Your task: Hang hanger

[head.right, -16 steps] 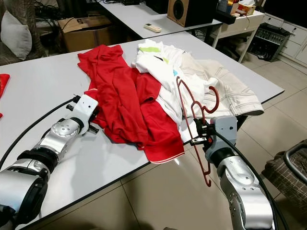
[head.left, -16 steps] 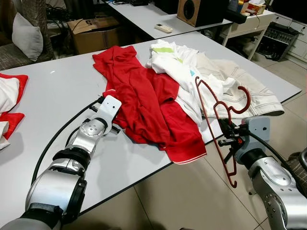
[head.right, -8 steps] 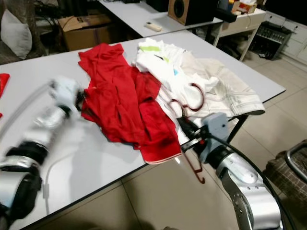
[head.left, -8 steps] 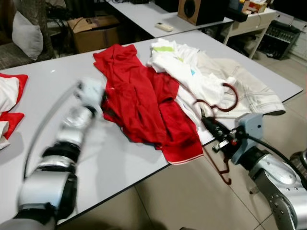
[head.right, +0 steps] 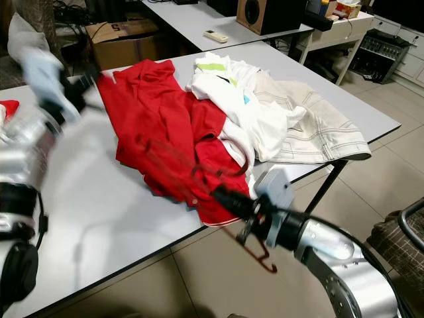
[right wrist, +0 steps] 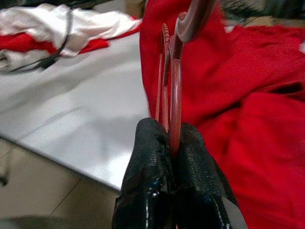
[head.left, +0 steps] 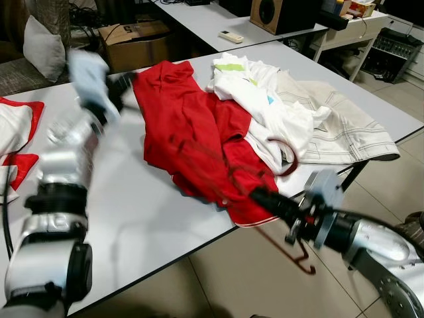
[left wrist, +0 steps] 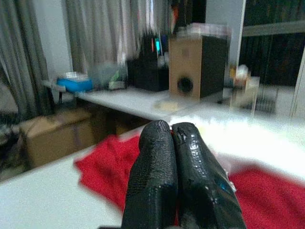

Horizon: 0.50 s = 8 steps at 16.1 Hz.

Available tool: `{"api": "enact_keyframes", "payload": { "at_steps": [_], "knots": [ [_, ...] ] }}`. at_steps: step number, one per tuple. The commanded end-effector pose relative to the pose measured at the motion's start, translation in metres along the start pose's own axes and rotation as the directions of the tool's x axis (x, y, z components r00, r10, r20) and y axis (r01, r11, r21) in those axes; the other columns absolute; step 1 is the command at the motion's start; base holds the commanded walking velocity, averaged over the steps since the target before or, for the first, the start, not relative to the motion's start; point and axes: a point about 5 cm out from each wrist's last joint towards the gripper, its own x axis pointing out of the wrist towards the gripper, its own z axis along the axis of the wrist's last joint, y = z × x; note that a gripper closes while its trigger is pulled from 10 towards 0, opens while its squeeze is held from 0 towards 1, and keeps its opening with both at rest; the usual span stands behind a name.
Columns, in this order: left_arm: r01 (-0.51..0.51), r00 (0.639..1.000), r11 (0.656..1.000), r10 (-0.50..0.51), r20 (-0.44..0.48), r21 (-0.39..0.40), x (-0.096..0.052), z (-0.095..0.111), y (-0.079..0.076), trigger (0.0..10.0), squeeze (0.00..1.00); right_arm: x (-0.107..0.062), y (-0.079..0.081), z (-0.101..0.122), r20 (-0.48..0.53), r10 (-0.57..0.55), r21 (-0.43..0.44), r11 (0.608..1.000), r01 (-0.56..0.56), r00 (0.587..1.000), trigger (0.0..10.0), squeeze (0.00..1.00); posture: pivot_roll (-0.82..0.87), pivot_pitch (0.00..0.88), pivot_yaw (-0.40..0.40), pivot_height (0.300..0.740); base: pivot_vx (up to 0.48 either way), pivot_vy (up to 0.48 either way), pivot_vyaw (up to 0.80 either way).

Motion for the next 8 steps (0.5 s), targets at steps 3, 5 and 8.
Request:
{"api": "enact_keyframes", "payload": {
  "at_steps": [3, 5, 8],
  "knots": [
    [0.028, 0.982, 0.996, -0.011, 0.189, -0.084, 0.0, 0.057, 0.009, 0.0, 0.0, 0.0, 0.001, 0.002, -0.011, 0.032, -0.014, 0.999, -0.032, 0.999, 10.0, 0.0, -0.07, 0.0, 0.006, 0.74, 0.0, 0.0, 0.0],
    [-0.009, 0.956, 0.992, 0.045, 0.289, -0.124, -0.007, 0.086, 0.019, 0.0, 0.0, 0.001, -0.001, 0.002, -0.012, 0.023, -0.016, 1.0, -0.023, 1.0, 10.0, 0.0, -0.07, 0.0, 0.007, 0.74, 0.0, 0.0, 0.0],
    [-0.142, 0.893, 0.988, 0.158, 0.422, -0.067, -0.021, 0.144, 0.05, 0.0, 0.0, 0.003, -0.007, 0.003, 0.001, -0.018, -0.028, 0.999, 0.018, 1.0, 10.0, 0.0, -0.06, 0.0, 0.007, 0.74, 0.0, 0.0, 0.0]
  ]
}}
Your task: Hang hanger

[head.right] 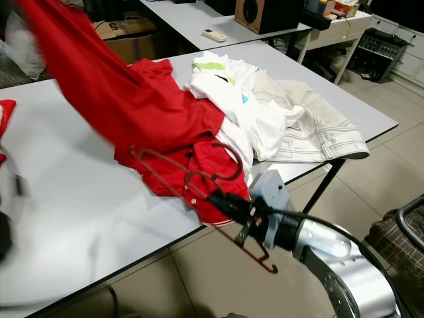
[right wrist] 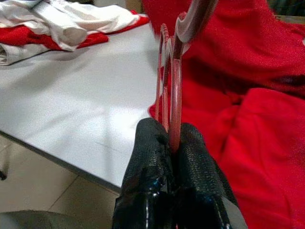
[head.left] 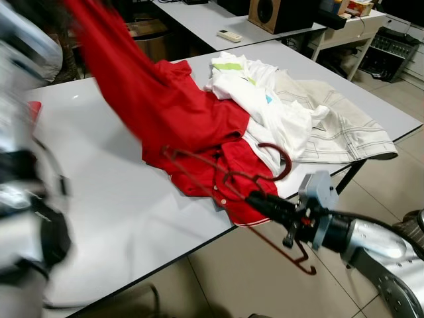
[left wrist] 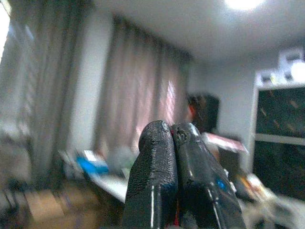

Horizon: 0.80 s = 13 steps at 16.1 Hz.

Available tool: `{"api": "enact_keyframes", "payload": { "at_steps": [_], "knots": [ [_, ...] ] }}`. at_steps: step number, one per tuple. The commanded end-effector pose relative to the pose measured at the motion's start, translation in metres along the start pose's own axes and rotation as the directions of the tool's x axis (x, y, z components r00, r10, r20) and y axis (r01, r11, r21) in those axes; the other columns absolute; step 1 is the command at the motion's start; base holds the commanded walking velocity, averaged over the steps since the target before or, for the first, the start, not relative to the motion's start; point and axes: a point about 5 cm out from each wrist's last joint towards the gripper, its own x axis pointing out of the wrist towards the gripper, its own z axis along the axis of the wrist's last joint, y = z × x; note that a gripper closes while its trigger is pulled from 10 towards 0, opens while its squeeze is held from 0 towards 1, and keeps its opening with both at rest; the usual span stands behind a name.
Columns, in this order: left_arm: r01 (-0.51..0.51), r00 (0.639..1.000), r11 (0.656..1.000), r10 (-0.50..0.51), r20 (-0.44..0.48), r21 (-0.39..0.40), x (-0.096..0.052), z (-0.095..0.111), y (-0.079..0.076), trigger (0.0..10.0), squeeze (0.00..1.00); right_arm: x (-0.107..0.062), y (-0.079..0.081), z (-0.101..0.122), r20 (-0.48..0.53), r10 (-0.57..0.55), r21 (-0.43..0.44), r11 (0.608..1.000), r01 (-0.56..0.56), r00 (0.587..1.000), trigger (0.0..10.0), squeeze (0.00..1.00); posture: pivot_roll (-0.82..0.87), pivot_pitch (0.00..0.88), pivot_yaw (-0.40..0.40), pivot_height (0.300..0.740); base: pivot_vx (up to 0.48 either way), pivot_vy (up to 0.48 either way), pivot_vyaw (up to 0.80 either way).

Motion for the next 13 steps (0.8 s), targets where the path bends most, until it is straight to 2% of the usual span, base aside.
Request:
{"api": "enact_keyframes", "payload": {
  "at_steps": [1, 2, 3, 4, 5, 6, 7, 8, 9, 10, 11, 13],
  "knots": [
    [-0.016, 1.0, 1.0, 0.016, 0.009, 0.026, 0.0, 0.005, 0.002, 0.0, 0.0, -0.001, -0.004, 0.003, 0.016, -0.019, -0.016, 1.0, 0.019, 1.0, 10.0, 0.0, -0.05, 0.0, 0.008, 0.74, 0.0, 0.0, 0.0],
    [-0.062, 0.994, 0.996, 0.068, -0.088, 0.069, -0.008, -0.006, 0.01, 0.0, 0.0, 0.0, -0.011, 0.005, 0.042, -0.076, -0.019, 0.997, 0.077, 0.996, 10.0, 0.0, -0.04, 0.0, 0.01, 0.74, 0.0, 0.0, 0.0],
    [-0.078, 0.989, 0.994, 0.086, -0.118, 0.074, -0.012, -0.011, 0.012, 0.0, 0.0, 0.0, -0.014, 0.006, 0.051, -0.1, -0.017, 0.995, 0.101, 0.994, 10.0, 0.0, -0.04, 0.0, 0.01, 0.74, 0.0, 0.0, 0.0],
    [-0.158, 0.96, 0.982, 0.177, -0.217, 0.104, -0.026, -0.032, 0.021, 0.0, 0.0, 0.0, -0.022, 0.007, 0.072, -0.158, -0.001, 0.987, 0.159, 0.985, 10.0, 0.0, -0.03, 0.0, 0.01, 0.74, 0.0, 0.0, 0.0],
    [-0.202, 0.909, 0.967, 0.245, -0.336, 0.158, -0.048, -0.06, 0.027, 0.0, 0.0, 0.001, -0.026, 0.005, 0.069, -0.19, 0.009, 0.982, 0.19, 0.979, 10.0, 0.0, -0.03, 0.0, 0.01, 0.74, 0.0, 0.0, 0.0],
    [-0.191, 0.864, 0.963, 0.258, -0.433, 0.192, -0.066, -0.082, 0.028, 0.0, 0.0, 0.002, -0.026, 0.003, 0.059, -0.19, 0.012, 0.982, 0.19, 0.98, 10.0, 0.0, -0.03, 0.0, 0.012, 0.74, 0.0, 0.0, 0.0],
    [-0.168, 0.834, 0.96, 0.258, -0.488, 0.222, -0.077, -0.096, 0.026, 0.0, 0.0, 0.002, -0.024, 0.0, 0.042, -0.185, 0.014, 0.983, 0.185, 0.982, 10.0, 0.0, -0.03, 0.0, 0.013, 0.74, 0.0, 0.0, 0.0],
    [-0.159, 0.819, 0.959, 0.262, -0.511, 0.237, -0.084, -0.103, 0.024, 0.0, 0.0, 0.002, -0.023, -0.004, 0.019, -0.182, 0.013, 0.983, 0.182, 0.983, 10.0, 0.0, -0.03, 0.0, 0.013, 0.74, 0.0, 0.0, 0.0],
    [-0.169, 0.818, 0.958, 0.268, -0.51, 0.232, -0.085, -0.105, 0.023, 0.0, 0.0, 0.001, -0.021, -0.008, -0.008, -0.175, 0.012, 0.984, 0.176, 0.984, 10.0, 0.0, -0.03, 0.0, 0.009, 0.74, 0.0, 0.0, 0.0],
    [-0.153, 0.832, 0.964, 0.244, -0.499, 0.217, -0.08, -0.103, 0.019, 0.0, 0.0, 0.002, -0.021, -0.01, -0.018, -0.174, 0.01, 0.985, 0.174, 0.985, 10.0, 0.0, -0.03, 0.0, 0.005, 0.74, 0.0, 0.0, 0.0],
    [-0.093, 0.861, 0.98, 0.167, -0.48, 0.175, -0.07, -0.096, 0.009, 0.0, 0.0, 0.004, -0.024, -0.009, -0.017, -0.182, 0.014, 0.983, 0.182, 0.983, 10.0, 0.0, -0.03, 0.0, 0.001, 0.74, 0.0, 0.0, 0.0],
    [-0.017, 0.892, 0.997, 0.049, -0.449, 0.076, -0.056, -0.079, -0.006, 0.0, 0.0, 0.007, -0.026, -0.006, -0.009, -0.174, 0.014, 0.985, 0.174, 0.985, 10.0, 0.0, -0.03, 0.0, 0.0, 0.74, 0.0, 0.0, 0.0]
  ]
}}
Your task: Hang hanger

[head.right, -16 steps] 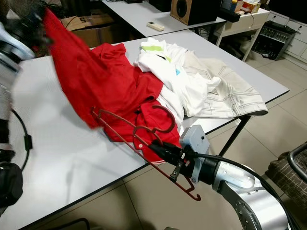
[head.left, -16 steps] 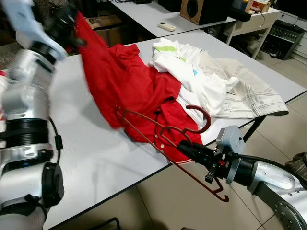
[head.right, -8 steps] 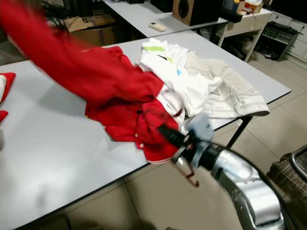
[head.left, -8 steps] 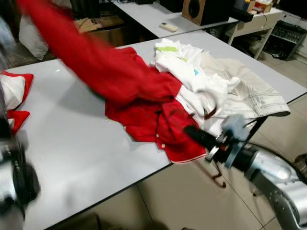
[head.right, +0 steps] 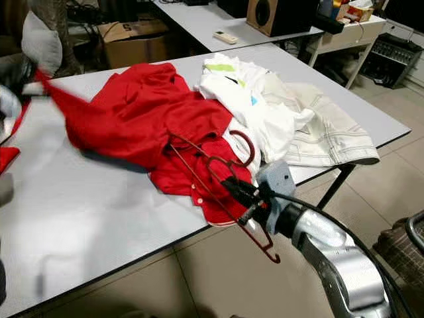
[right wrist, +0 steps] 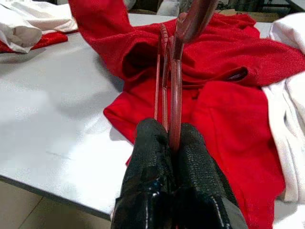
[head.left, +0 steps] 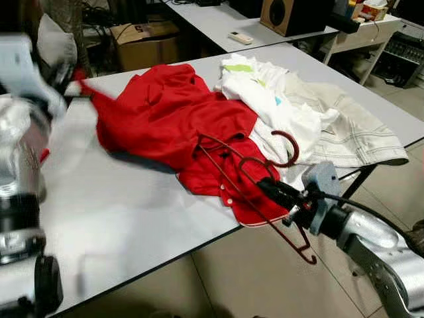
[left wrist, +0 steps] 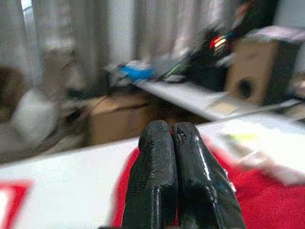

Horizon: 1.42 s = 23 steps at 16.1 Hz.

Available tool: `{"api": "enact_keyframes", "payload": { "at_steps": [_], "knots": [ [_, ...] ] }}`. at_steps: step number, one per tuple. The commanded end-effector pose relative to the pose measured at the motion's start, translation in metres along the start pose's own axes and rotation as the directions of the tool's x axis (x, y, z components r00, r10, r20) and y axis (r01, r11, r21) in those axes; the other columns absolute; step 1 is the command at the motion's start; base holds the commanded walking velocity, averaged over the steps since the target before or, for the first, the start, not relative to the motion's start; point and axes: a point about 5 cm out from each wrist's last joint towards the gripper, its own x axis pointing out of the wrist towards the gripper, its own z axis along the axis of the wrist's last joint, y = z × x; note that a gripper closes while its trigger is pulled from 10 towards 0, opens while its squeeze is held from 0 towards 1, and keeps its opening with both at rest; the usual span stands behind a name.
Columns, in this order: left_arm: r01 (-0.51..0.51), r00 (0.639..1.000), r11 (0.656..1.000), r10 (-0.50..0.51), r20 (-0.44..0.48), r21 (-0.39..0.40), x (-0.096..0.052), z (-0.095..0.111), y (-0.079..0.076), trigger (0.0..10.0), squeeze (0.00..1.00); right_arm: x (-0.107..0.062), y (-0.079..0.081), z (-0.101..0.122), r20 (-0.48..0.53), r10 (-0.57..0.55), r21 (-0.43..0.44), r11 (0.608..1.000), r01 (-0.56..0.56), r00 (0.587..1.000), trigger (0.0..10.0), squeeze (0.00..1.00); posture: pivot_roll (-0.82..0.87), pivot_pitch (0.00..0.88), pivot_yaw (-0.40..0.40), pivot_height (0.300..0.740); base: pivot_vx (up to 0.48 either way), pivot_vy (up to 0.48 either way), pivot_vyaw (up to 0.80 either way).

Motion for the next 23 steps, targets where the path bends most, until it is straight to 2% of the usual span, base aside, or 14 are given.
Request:
{"api": "enact_keyframes", "payload": {
  "at_steps": [1, 2, 4, 6, 11, 13, 14, 15, 16, 17, 19, 21, 22, 23],
  "knots": [
    [0.053, 0.998, 0.998, -0.052, 0.036, -0.023, 0.0, 0.017, -0.005, 0.0, 0.0, 0.001, -0.002, 0.001, -0.008, -0.005, -0.01, 1.0, 0.004, 1.0, 10.0, 0.0, -0.02, 0.0, 0.001, 0.74, 0.0, 0.0, 0.0],
    [0.104, 0.992, 0.994, -0.101, 0.079, -0.043, -0.003, 0.041, -0.004, 0.0, 0.0, 0.003, -0.006, 0.002, -0.001, -0.027, -0.011, 1.0, 0.027, 1.0, 10.0, 0.0, -0.01, 0.0, 0.002, 0.74, 0.0, 0.0, 0.0],
    [0.143, 0.985, 0.989, -0.138, 0.105, -0.045, -0.009, 0.064, 0.001, 0.0, 0.0, 0.007, -0.01, 0.01, 0.085, -0.059, 0.033, 0.998, 0.056, 0.995, 10.0, 0.0, 0.0, 0.0, 0.003, 0.74, 0.0, 0.0, 0.0],
    [0.134, 0.983, 0.991, -0.128, 0.134, -0.032, -0.018, 0.086, 0.009, 0.0, 0.0, 0.009, -0.005, 0.023, 0.177, -0.002, 0.058, 0.998, -0.008, 0.984, 10.0, 0.0, 0.02, 0.0, -0.006, 0.74, 0.0, 0.0, 0.0],
    [0.211, 0.937, 0.97, -0.164, 0.308, -0.124, -0.052, 0.167, 0.013, 0.0, 0.0, 0.003, 0.0, 0.041, 0.358, 0.051, 0.156, 0.981, -0.113, 0.932, 10.0, 0.0, 0.06, 0.0, -0.02, 0.74, 0.0, 0.0, 0.0],
    [0.23, 0.921, 0.962, -0.167, 0.351, -0.147, -0.061, 0.182, 0.015, 0.0, 0.0, -0.002, -0.001, 0.048, 0.417, 0.068, 0.184, 0.97, -0.158, 0.906, 10.0, 0.0, 0.07, 0.0, -0.027, 0.74, 0.0, 0.0, 0.0],
    [0.182, 0.944, 0.973, -0.132, 0.303, -0.143, -0.065, 0.177, 0.025, 0.0, 0.0, -0.007, 0.003, 0.053, 0.453, 0.123, 0.19, 0.954, -0.231, 0.883, 10.0, 0.0, 0.08, 0.0, -0.027, 0.74, 0.0, 0.0, 0.0],
    [0.16, 0.953, 0.977, -0.117, 0.279, -0.138, -0.065, 0.173, 0.029, 0.0, 0.0, -0.008, 0.004, 0.053, 0.455, 0.137, 0.191, 0.95, -0.247, 0.88, 10.0, 0.0, 0.08, 0.0, -0.026, 0.74, 0.0, 0.0, 0.0],
    [0.079, 0.98, 0.989, -0.054, 0.19, -0.128, -0.065, 0.155, 0.039, 0.0, 0.0, -0.011, 0.008, 0.051, 0.437, 0.176, 0.186, 0.942, -0.28, 0.882, 10.0, 0.0, 0.07, 0.0, -0.024, 0.74, 0.0, 0.0, 0.0],
    [-0.055, 0.998, 0.996, 0.056, 0.006, -0.069, -0.064, 0.111, 0.055, 0.0, 0.0, -0.014, 0.014, 0.043, 0.387, 0.215, 0.184, 0.935, -0.304, 0.897, 10.0, 0.0, 0.06, 0.0, -0.017, 0.74, 0.0, 0.0, 0.0],
    [-0.162, 0.969, 0.987, 0.155, -0.195, -0.019, -0.068, 0.053, 0.071, 0.0, 0.0, -0.016, 0.02, 0.032, 0.323, 0.244, 0.206, 0.925, -0.319, 0.914, 10.0, 0.0, 0.04, 0.0, -0.01, 0.74, 0.0, 0.0, 0.0],
    [-0.205, 0.891, 0.967, 0.25, -0.38, 0.155, -0.081, -0.002, 0.083, 0.0, 0.0, -0.015, 0.024, 0.018, 0.215, 0.248, 0.215, 0.931, -0.293, 0.945, 10.0, 0.0, 0.03, 0.0, -0.009, 0.74, 0.0, 0.0, 0.0],
    [-0.201, 0.864, 0.958, 0.271, -0.425, 0.202, -0.087, -0.016, 0.085, 0.0, 0.0, -0.015, 0.025, 0.012, 0.162, 0.246, 0.219, 0.935, -0.278, 0.956, 10.0, 0.0, 0.02, 0.0, -0.012, 0.74, 0.0, 0.0, 0.0],
    [-0.17, 0.814, 0.915, 0.339, -0.471, 0.365, -0.097, -0.033, 0.094, 0.0, 0.0, -0.013, 0.025, 0.004, 0.094, 0.232, 0.22, 0.944, -0.247, 0.968, 10.0, 0.0, 0.02, 0.0, -0.012, 0.74, 0.0, 0.0, 0.0]
  ]
}}
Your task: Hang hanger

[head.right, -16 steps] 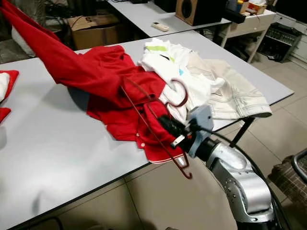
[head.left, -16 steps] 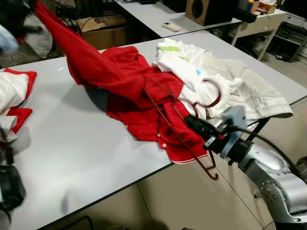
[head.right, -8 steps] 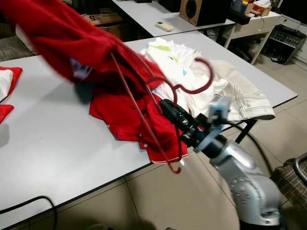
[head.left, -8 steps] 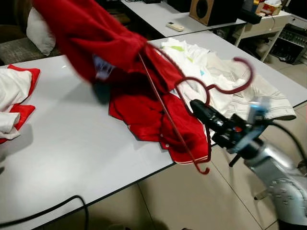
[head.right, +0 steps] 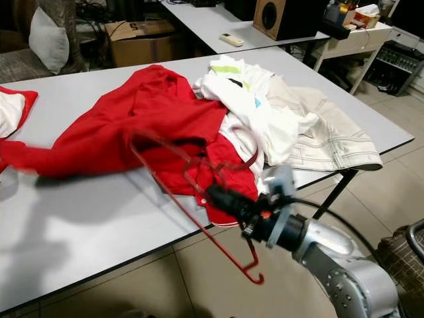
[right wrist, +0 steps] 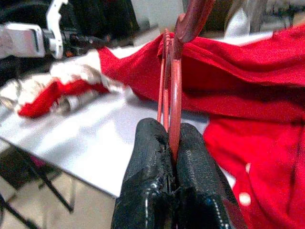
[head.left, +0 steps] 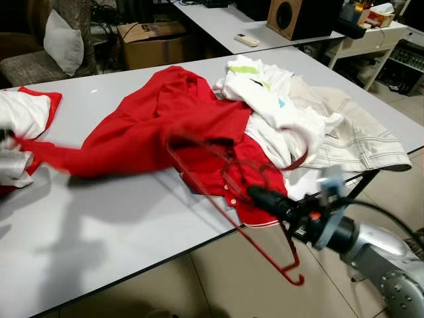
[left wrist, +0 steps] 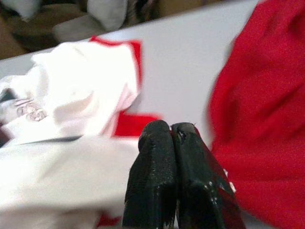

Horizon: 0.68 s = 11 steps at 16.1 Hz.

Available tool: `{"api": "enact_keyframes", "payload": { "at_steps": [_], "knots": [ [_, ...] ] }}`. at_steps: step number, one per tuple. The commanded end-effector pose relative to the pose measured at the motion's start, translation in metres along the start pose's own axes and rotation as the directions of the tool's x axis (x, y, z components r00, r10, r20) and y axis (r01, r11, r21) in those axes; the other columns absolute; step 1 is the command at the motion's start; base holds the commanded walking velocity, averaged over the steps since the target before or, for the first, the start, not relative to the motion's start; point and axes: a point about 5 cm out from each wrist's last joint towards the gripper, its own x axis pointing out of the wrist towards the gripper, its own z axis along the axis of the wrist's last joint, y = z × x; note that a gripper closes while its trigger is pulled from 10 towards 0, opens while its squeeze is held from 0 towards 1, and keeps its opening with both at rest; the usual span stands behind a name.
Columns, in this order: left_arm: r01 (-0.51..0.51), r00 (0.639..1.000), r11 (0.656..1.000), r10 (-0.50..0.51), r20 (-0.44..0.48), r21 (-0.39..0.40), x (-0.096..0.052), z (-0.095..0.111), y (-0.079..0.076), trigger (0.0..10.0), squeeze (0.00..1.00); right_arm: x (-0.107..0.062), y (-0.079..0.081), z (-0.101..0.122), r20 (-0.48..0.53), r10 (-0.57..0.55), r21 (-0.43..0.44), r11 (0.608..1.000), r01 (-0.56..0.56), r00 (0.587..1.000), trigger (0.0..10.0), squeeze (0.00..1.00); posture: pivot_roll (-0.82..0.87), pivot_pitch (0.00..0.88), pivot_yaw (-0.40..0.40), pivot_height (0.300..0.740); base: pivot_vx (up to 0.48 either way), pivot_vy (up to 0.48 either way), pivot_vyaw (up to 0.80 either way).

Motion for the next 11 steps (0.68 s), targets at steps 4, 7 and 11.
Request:
{"api": "enact_keyframes", "payload": {
  "at_steps": [4, 7, 11],
  "knots": [
    [-0.077, 0.997, 0.969, 0.069, 0.043, 0.235, -0.002, -0.01, 0.01, 0.0, 0.0, -0.008, -0.008, -0.009, -0.203, -0.071, -0.107, 0.993, 0.05, 0.977, 10.0, 0.0, 0.01, 0.0, -0.025, 0.74, 0.0, 0.0, 0.0],
    [-0.102, 0.993, 0.963, 0.085, 0.079, 0.251, 0.0, -0.013, 0.014, 0.0, 0.0, -0.029, -0.006, 0.007, -0.384, -0.073, -0.212, 0.977, -0.011, 0.92, 10.0, 0.0, 0.0, 0.0, -0.028, 0.74, 0.0, 0.0, 0.0],
    [0.051, 0.994, 0.958, -0.076, 0.076, 0.281, 0.007, -0.018, -0.003, 10.0, 1.0, -0.042, -0.007, 0.039, -0.387, -0.126, -0.319, 0.948, -0.004, 0.913, 10.0, 0.0, -0.02, 0.0, -0.03, 0.74, 0.0, 0.0, 0.0]
  ]
}}
